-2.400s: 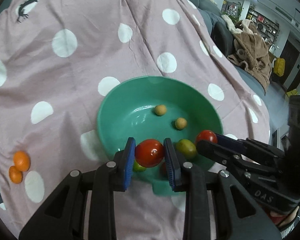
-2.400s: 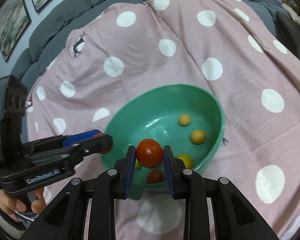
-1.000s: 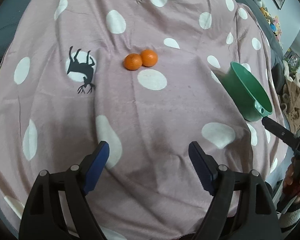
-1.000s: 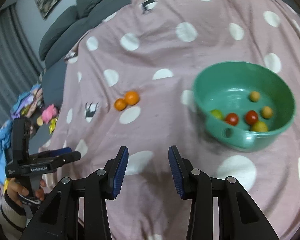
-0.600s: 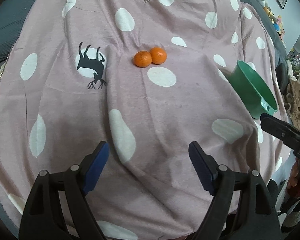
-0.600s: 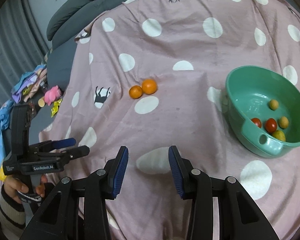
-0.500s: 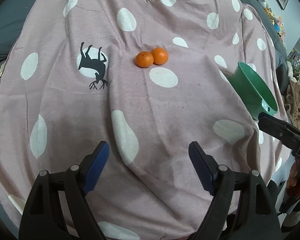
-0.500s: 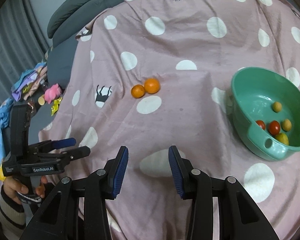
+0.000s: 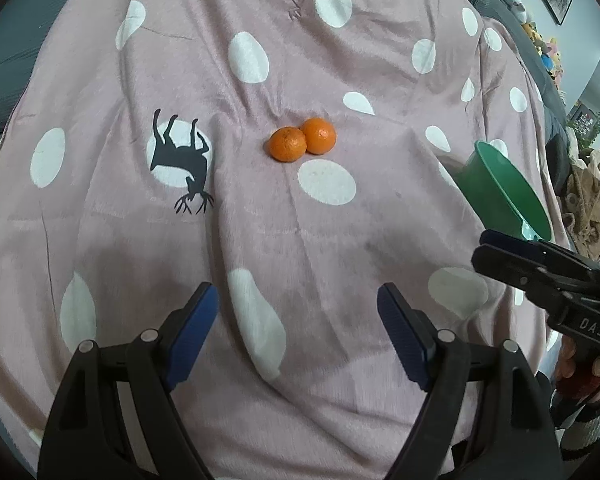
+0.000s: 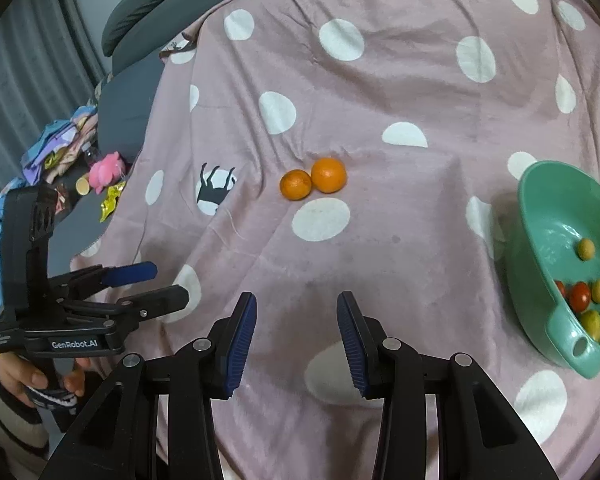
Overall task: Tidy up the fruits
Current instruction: 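Move both open tools toward the two tangerines, then grasp a tangerine with the left tool while the right tool grasps the other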
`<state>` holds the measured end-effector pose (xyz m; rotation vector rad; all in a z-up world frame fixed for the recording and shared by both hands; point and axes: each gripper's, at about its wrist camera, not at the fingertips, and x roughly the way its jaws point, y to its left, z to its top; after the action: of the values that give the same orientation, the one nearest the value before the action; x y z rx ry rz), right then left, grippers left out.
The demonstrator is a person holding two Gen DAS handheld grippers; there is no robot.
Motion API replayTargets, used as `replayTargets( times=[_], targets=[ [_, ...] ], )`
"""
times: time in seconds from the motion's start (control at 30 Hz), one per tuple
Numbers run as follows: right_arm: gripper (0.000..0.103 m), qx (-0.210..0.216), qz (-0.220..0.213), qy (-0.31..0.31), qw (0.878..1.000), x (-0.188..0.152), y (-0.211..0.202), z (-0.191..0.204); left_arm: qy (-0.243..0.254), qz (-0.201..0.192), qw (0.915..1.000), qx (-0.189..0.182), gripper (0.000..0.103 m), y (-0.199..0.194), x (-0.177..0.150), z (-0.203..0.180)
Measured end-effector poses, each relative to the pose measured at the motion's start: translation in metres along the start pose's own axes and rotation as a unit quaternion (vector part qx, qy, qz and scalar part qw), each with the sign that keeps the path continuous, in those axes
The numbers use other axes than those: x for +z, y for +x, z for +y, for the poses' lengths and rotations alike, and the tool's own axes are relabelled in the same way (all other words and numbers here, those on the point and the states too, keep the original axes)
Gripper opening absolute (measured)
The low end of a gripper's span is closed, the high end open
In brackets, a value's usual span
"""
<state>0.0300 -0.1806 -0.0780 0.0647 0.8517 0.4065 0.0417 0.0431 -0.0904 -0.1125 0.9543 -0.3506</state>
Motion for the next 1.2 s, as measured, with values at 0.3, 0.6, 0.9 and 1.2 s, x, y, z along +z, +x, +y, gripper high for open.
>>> replayTargets(
  times=[0.3, 0.6, 0.9, 1.2],
  targets=[
    [0.042, -0.001, 0.005, -0.002, 1.0, 0.013, 0.015, -0.002, 0.006, -0.001, 1.0, -0.005, 0.082, 0.01, 0.012, 0.002],
    [0.042, -0.003, 0.005, 0.002, 1.0, 0.025, 0.031, -0.006, 0.01, -0.009, 0.9995, -0.028, 0.082, 0.021, 0.028, 0.003],
    [0.042, 0.005, 0.0, 0.037, 0.999, 0.039, 0.049, -0.023, 0.011, -0.01, 0.9994, -0.031, 0.081, 0.042, 0.055, 0.008],
    [0.042, 0.011, -0.005, 0.062, 0.998, 0.054, 0.069, -0.042, 0.037, 0.014, 0.9991, -0.012, 0.076, 0.076, 0.094, 0.001]
  ],
)
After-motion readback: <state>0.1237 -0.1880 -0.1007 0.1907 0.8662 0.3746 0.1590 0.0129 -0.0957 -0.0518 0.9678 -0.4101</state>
